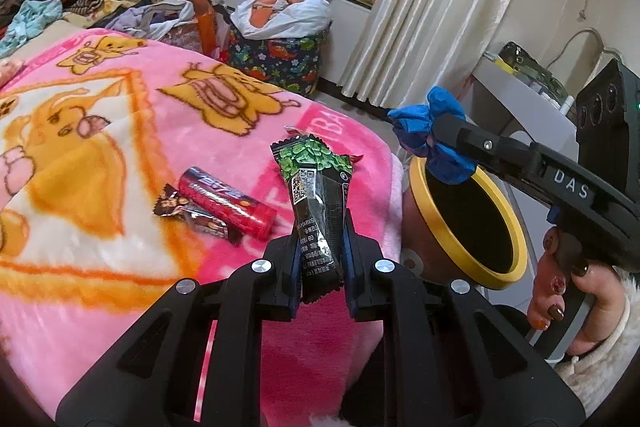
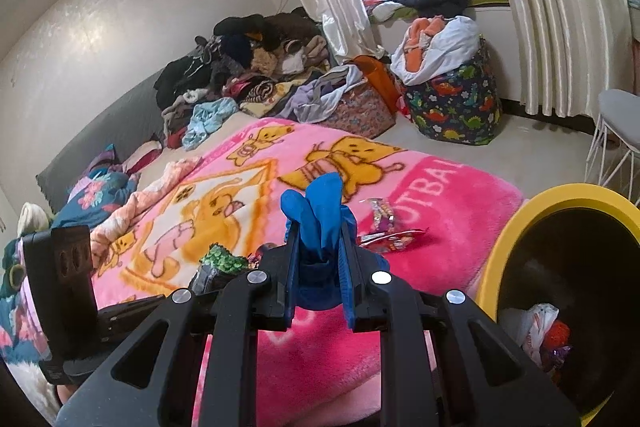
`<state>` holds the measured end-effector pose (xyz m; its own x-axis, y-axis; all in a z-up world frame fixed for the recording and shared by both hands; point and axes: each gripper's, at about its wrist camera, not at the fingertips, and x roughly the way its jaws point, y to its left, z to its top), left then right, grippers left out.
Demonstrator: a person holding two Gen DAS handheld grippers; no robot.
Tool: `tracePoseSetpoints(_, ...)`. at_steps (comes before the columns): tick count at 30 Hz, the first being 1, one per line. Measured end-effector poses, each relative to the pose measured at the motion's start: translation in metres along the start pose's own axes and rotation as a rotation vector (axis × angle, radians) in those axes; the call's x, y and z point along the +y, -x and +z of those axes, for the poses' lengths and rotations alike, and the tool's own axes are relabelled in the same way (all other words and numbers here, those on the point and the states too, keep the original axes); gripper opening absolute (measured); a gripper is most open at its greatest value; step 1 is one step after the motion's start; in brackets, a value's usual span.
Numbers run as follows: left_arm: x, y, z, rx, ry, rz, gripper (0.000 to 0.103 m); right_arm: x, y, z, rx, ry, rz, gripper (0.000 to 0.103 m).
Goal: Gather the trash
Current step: 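Lift both held items and carry them over the yellow-rimmed bin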
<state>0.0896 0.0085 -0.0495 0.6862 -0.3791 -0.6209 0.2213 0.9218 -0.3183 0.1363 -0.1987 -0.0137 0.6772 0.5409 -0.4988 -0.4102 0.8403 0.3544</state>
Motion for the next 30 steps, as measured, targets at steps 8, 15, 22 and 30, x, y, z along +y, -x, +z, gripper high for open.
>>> tracePoseSetpoints(8,-0.023,-0.010,0.001,0.014,-0.039,-0.031,0.011,-0.019,0.017,-0.002,-0.027,-0.041,-0.032,0.017)
tracePoseSetpoints(15,-0.043,-0.017,0.001,0.023,-0.075,-0.050,0.011,-0.035,0.033,-0.005,-0.049,-0.077,-0.061,0.017)
tracePoseSetpoints(22,-0.059,-0.023,0.001,0.028,-0.101,-0.064,0.011,-0.049,0.048,-0.008,-0.071,-0.092,-0.100,0.017)
tracePoseSetpoints(30,-0.077,-0.030,0.002,0.038,-0.136,-0.087,0.011,-0.063,0.065,-0.012,-0.094,-0.125,-0.126,0.017)
